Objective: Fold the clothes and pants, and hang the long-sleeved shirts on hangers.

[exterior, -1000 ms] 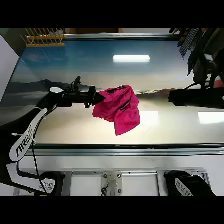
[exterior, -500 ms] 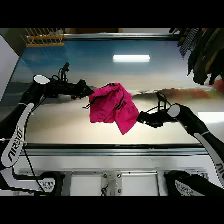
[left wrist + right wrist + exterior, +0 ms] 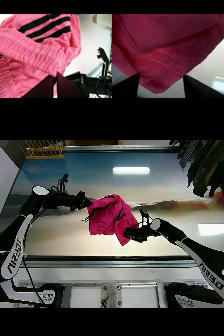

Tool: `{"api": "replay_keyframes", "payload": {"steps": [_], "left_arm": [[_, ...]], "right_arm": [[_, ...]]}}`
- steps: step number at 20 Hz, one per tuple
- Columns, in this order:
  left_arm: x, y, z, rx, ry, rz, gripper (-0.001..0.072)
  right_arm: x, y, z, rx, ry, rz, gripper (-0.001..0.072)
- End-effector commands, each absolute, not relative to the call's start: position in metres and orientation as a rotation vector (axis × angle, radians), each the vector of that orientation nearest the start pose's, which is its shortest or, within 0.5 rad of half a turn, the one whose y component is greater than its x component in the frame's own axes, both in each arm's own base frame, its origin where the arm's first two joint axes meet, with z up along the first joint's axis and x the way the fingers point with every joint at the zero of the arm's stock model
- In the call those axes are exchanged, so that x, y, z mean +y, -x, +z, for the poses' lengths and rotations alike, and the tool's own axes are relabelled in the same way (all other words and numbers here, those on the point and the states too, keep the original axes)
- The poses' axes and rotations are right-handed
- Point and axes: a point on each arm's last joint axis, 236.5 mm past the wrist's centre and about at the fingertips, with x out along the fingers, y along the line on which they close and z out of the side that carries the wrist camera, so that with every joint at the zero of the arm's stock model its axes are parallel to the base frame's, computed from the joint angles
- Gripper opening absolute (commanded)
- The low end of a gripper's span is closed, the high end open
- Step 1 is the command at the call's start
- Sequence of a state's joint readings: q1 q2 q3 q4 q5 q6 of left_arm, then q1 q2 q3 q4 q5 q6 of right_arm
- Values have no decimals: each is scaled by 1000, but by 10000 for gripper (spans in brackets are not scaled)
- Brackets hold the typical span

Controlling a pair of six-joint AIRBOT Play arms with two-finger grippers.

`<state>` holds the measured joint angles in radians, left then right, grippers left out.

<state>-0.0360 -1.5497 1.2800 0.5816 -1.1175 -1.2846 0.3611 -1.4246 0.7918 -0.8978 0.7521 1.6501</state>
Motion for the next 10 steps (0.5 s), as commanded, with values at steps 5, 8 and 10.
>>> {"api": "replay_keyframes", "payload": {"steps": [5,8,10], "left_arm": [[-189,-440,38,1167,710,-625,15],[-158,-452,79,1040,718,-578,15],[-128,-450,133,900,710,-552,14]], "right_arm": [[242,-316,-110,1398,-577,290,3],[211,-331,-66,1326,-373,343,2],[169,-346,2,1224,-232,335,2]]}}
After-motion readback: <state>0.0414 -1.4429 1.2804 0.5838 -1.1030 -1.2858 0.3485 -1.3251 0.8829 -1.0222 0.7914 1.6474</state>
